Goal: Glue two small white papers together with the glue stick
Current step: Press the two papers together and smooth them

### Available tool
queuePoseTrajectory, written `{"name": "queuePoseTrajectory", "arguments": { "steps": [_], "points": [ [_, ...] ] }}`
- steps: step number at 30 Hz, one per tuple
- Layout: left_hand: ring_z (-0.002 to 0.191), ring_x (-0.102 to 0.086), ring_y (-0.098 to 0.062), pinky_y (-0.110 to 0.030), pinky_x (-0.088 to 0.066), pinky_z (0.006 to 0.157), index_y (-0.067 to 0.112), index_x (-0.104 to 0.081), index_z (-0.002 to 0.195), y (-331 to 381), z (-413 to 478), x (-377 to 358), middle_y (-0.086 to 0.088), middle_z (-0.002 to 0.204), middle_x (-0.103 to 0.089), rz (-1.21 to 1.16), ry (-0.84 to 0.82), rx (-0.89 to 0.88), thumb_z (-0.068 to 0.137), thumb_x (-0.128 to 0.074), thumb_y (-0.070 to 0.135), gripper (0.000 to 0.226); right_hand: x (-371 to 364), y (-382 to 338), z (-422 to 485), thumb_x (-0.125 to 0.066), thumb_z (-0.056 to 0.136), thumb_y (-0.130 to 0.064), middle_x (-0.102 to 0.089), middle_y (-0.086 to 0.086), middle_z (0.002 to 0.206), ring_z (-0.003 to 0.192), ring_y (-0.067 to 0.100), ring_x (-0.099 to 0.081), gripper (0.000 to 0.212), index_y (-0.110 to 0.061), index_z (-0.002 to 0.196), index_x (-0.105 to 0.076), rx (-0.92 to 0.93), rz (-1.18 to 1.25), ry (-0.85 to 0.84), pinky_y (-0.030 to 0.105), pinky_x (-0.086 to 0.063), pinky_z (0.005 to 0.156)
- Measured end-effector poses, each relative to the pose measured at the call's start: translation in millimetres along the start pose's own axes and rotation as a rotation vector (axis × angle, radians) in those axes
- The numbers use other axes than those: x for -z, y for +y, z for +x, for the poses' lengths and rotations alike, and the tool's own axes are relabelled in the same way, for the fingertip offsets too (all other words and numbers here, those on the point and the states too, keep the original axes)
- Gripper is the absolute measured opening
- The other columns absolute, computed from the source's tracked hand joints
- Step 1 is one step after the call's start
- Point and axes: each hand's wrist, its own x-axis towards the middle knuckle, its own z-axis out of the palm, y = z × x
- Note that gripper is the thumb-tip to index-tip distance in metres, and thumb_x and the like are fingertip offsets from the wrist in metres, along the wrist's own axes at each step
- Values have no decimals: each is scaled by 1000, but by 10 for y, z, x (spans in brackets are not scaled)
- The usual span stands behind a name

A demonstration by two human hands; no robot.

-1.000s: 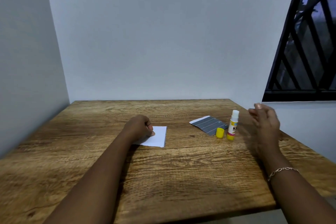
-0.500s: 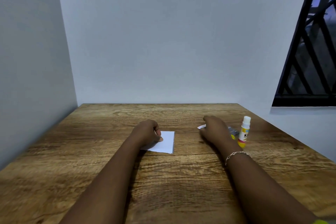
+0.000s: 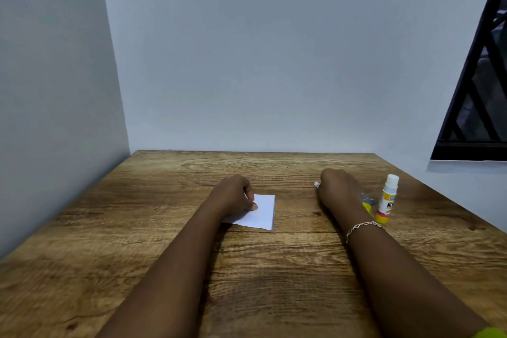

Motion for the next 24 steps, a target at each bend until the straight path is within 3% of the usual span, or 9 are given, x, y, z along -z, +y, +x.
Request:
{"name": "queuePoseTrajectory", "arguments": {
  "steps": [5,8,11,13,17,24],
  "points": [
    [78,-51,-16,-23,-35,57,16,-55,73,18,34,35,4,77,-56,-110,111,-76,79,-68,10,16,60,-95,-23,-46,92,-26,-67,19,89,84,38,-60,29,-3,81,-61,68,168,263,34,-34,60],
    [74,-54,-14,-22,-40,54,9,-59,89,68,21,51,0,83,-57,-319,192,-115,81,-67,12,12,184,-228,-72,-57,86,-18,-70,12,76,71,26,-61,17,-6,79,-67,129,609,422,28,-35,57],
    [89,-60,-23,-25,-49,57,6,-58,108,118,-4,77,-7,100,-59,-582,202,-106,81,-68,17,31,332,-332,-134,-60,82,-5,-69,5,74,69,12,-61,11,-10,79,-68,121,1205,307,24,-46,61],
    [86,-63,-28,-35,-53,64,3,-58,100,128,-17,119,-13,94,-58,-735,173,-91,81,-68,17,25,351,-381,-175,-58,83,-2,-68,-2,64,61,7,-63,13,-10,77,-66,69,1514,130,20,-50,55],
    [65,-54,-25,-32,-46,59,3,-51,70,77,6,166,-9,66,-52,-851,195,-45,79,-67,6,18,304,-421,-193,-58,84,-5,-69,-8,58,57,5,-63,9,-8,81,-66,39,1577,26,17,-50,51],
    [37,-43,-4,-20,-42,43,12,-36,55,89,-38,208,1,53,-37,-822,188,-26,80,-66,2,40,204,-406,-201,-60,82,-2,-66,9,77,59,4,-65,10,2,91,-63,18,1498,6,21,-52,52]
  ]
}}
